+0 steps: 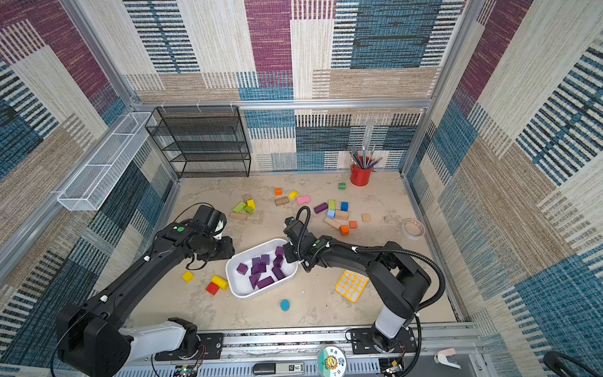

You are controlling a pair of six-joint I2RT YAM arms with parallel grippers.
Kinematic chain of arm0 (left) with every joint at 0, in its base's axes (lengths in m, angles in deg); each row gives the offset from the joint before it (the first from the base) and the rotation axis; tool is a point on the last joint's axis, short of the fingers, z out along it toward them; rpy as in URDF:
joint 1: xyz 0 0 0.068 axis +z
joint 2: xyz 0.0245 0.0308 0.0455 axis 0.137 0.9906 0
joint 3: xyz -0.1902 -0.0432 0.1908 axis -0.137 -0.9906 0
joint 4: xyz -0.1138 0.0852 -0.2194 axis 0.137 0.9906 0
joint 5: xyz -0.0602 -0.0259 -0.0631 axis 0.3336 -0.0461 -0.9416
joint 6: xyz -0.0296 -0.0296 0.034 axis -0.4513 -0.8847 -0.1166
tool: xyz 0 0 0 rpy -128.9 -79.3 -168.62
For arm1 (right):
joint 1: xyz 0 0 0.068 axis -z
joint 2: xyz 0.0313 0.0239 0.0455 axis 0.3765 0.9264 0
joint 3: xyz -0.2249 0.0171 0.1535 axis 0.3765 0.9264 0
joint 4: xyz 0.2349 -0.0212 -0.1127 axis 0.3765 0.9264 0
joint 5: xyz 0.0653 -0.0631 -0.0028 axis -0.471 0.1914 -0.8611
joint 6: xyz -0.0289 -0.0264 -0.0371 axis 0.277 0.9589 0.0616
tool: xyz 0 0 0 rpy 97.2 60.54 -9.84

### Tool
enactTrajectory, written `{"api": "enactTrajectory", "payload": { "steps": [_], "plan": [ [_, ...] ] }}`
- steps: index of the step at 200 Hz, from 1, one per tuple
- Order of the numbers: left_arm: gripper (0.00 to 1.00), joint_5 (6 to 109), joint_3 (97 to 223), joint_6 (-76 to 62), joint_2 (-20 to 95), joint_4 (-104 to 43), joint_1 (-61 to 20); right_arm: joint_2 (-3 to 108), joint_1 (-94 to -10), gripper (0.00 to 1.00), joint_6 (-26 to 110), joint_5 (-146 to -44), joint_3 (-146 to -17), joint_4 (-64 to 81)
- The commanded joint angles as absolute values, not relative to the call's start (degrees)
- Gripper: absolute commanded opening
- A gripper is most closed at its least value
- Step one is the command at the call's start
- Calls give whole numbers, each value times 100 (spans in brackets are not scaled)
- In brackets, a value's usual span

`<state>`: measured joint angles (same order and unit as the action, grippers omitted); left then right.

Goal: Pick purple bricks into the storage bin
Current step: Move the storage box to the center of the board.

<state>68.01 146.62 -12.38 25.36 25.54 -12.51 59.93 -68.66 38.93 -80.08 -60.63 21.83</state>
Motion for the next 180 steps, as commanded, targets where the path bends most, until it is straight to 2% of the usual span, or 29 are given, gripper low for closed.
{"api": "enactTrajectory", "payload": {
  "steps": [1, 17, 79, 180],
  "plan": [
    [52, 6744, 14644, -1152, 2487, 2510, -1252, 6052, -6886, 6, 3820, -8015, -6241, 2170],
    [52, 6764, 14644, -1161, 2465, 2510, -1251, 6123, -6887, 0, 3803, -7984, -6396, 2244],
    [52, 6843, 14627, -1187, 2404, 2493, -1234, 6208, -6887, 0, 3811, -7818, -6702, 2199],
    [52, 6800, 14618, -1223, 2395, 2449, -1120, 6918, -6887, 0, 3525, -7645, -7951, 2589]
  ]
}}
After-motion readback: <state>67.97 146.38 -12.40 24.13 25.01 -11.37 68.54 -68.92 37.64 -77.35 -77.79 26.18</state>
